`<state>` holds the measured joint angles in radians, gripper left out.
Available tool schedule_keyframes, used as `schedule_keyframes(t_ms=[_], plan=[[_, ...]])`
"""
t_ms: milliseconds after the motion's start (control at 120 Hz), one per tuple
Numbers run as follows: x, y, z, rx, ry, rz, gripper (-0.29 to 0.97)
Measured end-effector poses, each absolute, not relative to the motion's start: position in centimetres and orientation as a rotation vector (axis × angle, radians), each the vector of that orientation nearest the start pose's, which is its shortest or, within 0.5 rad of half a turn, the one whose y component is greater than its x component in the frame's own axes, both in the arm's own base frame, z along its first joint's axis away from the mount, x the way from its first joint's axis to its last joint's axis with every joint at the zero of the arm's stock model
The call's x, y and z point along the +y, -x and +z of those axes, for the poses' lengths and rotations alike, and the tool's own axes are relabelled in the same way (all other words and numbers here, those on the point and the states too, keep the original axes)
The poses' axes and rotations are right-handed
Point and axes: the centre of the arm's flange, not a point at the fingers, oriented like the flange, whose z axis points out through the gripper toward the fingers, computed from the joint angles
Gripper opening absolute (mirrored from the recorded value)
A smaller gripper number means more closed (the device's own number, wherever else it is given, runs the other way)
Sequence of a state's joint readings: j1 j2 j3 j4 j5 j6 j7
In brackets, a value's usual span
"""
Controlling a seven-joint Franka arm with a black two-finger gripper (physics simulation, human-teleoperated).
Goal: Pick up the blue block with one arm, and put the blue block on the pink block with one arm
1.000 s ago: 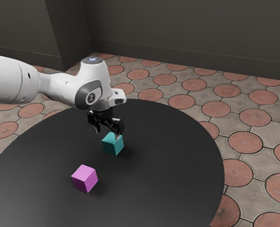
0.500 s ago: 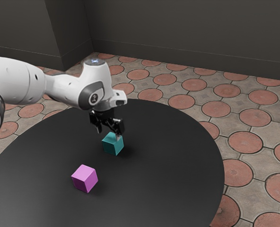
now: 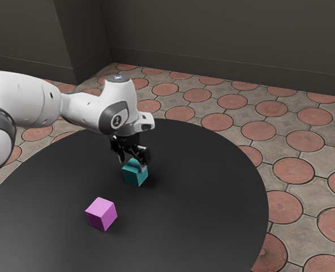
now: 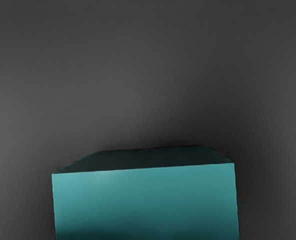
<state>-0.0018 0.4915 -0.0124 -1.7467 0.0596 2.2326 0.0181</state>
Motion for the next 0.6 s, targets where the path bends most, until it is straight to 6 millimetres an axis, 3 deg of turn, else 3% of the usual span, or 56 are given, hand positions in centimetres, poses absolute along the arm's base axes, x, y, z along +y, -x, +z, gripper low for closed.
schedule_keyframes(t_ms=[600], plan=[[-0.7, -66.6, 26.7, 0.115, 3.11, 0.055, 0.67]])
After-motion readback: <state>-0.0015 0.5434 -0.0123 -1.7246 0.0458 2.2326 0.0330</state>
